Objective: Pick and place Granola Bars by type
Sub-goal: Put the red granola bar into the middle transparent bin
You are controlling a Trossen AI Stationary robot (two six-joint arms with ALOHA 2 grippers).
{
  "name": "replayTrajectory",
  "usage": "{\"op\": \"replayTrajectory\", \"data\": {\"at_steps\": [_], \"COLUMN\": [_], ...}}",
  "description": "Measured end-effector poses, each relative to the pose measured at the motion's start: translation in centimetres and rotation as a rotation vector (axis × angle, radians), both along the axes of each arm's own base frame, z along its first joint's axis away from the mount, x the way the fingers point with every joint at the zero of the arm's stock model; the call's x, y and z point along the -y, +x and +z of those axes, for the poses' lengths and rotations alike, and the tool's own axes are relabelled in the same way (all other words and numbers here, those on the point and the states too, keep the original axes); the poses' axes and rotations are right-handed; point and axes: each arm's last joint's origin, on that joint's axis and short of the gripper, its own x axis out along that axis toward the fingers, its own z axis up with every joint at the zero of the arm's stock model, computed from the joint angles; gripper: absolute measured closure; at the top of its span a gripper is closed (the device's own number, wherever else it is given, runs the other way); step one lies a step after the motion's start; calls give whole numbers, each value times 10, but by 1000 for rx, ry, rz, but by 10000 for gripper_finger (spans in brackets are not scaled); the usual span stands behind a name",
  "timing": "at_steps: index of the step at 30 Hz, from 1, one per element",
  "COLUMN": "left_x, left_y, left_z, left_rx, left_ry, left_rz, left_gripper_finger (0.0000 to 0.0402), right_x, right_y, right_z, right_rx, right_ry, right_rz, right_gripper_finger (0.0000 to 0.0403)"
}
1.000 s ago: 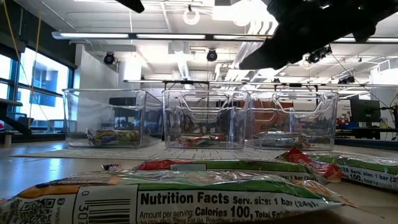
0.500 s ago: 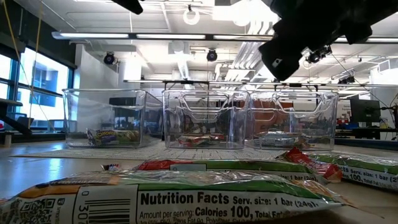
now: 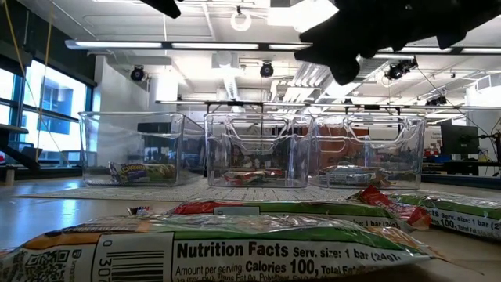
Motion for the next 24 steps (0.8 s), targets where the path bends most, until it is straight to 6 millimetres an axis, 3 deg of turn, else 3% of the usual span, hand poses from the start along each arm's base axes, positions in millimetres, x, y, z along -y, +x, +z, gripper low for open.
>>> {"op": "replayTrajectory", "data": {"at_steps": [4, 9, 13, 19, 24], "left_x": [0, 0, 0, 0, 0], "left_y": [0, 0, 0, 0, 0], "left_z": [0, 0, 0, 0, 0], "left_rx": [0, -1, -1, 1, 3], "left_ry": [1, 3, 3, 6, 9], "left_rz": [-1, -2, -2, 0, 2], "left_gripper_finger": [225, 225, 225, 225, 225], "right_x": [-1, -8, -30, -65, -84], "right_y": [1, 0, -6, -28, -40], "right_z": [6, 7, 2, -23, -35], "right_rx": [59, 54, -6, -276, -355], "right_ry": [3, 101, 102, 64, 70], "right_rz": [14, 209, 317, 202, 130], "right_gripper_finger": [267, 267, 267, 267, 267]}}
